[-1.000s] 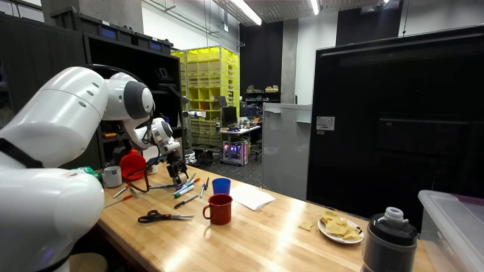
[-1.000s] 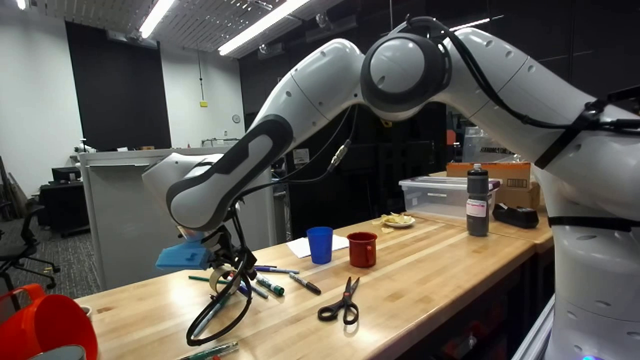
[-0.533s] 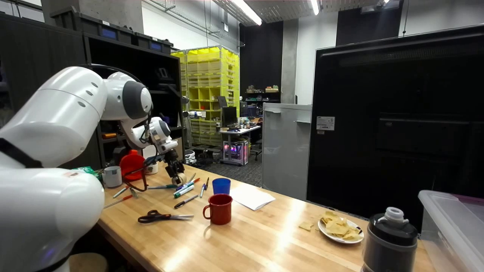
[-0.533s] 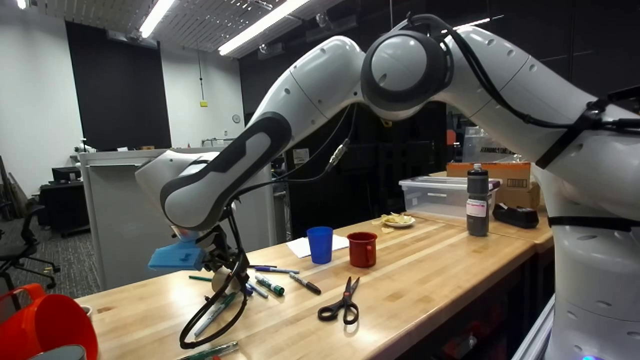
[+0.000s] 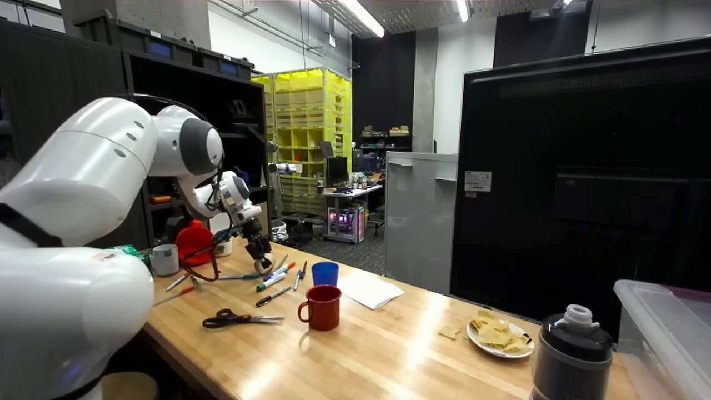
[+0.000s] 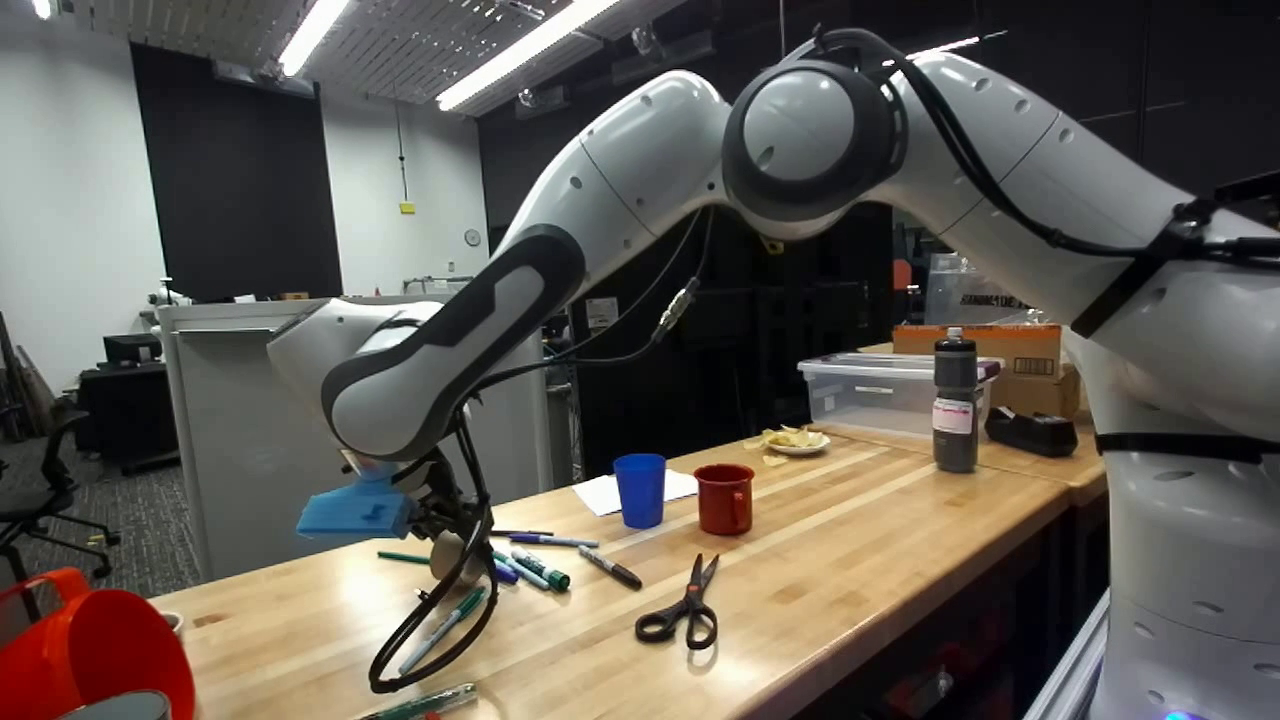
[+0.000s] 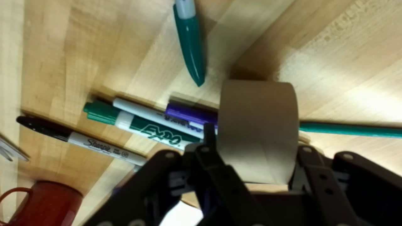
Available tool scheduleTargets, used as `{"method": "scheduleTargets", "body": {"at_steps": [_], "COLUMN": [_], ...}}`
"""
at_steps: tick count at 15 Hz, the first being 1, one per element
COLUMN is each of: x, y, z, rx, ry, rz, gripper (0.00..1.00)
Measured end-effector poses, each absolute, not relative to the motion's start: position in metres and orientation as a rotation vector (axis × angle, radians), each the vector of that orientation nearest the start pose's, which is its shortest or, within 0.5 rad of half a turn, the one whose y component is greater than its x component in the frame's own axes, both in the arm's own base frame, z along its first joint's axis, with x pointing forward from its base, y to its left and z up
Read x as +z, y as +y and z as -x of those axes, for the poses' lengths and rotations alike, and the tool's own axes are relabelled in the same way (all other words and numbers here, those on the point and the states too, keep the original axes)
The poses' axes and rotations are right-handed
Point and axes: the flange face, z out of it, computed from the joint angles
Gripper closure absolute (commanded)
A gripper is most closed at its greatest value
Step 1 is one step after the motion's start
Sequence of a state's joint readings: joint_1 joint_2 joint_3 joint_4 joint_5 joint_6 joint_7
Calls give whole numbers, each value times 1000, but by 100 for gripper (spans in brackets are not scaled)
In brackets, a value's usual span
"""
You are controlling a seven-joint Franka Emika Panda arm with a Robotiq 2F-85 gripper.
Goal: Move the tape and place it in the bag
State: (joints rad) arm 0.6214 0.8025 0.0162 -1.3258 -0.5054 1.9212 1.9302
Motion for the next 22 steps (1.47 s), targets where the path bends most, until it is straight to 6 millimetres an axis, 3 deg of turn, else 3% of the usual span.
{"method": "scheduleTargets", "body": {"at_steps": [3, 7, 12, 22], "x": [260, 287, 308, 292], "y": [416, 451, 483, 456], "z": [-597, -574, -544, -557], "rx": [-729, -788, -607, -58], "ry": [1565, 1272, 959, 818], "rz": [2970, 3003, 2959, 2824], "gripper": [81, 81, 81, 81]}}
